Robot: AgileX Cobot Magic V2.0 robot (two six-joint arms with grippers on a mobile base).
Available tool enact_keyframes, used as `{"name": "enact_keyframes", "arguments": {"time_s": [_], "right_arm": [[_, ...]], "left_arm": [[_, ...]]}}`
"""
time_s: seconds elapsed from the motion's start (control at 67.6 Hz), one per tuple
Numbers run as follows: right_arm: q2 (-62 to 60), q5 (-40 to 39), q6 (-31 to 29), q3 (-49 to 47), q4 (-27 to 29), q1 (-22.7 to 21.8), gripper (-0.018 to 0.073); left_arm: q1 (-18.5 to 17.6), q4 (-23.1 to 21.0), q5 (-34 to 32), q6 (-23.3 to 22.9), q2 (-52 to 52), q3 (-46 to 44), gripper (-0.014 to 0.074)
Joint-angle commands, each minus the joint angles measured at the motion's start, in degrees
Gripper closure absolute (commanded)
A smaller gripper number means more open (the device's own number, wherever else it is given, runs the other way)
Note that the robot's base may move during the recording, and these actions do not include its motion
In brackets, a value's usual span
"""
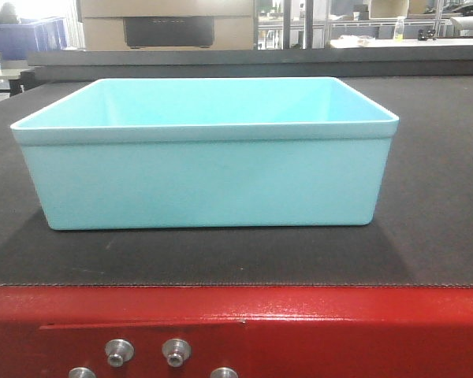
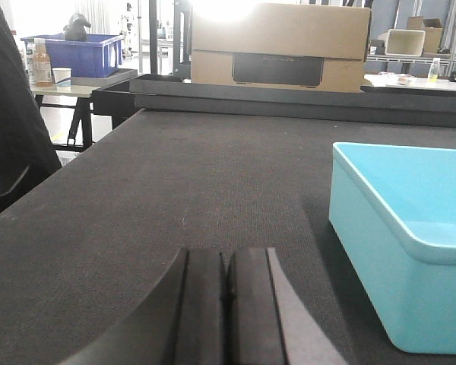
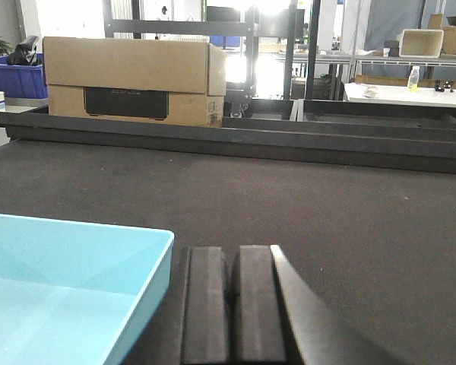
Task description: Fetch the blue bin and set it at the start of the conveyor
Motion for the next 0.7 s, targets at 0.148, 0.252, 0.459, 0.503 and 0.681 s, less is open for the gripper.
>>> {"name": "enact_keyframes", "arguments": {"time_s": [0.148, 0.252, 0.459, 0.503, 0.681], "right_arm": [[-7.96, -1.99, -7.23, 8.12, 9.30, -5.20, 0.0721], [-14.13, -2.39, -8.37, 14.71, 12.83, -9.06, 0.0721], [-26.62, -3.10, -8.37, 25.35, 12.83, -11.49, 0.0721], [-28.18, -3.10, -8.37, 25.35, 12.83, -11.49, 0.0721], [-28.18, -1.03, -8.37, 25.35, 12.39, -11.60, 0.0721]], "left_arm": [[0.05, -0.28, -1.19, 0.07, -0.32, -0.06, 0.0707], [0.05, -0.28, -1.19, 0.07, -0.32, -0.06, 0.0707], [0.05, -0.28, -1.19, 0.07, -0.32, -0.06, 0.0707], [0.05, -0.28, -1.19, 0.07, -0.32, -0.06, 0.0707], [0.05, -0.28, -1.19, 0.07, -0.32, -0.06, 0.0707]]}}
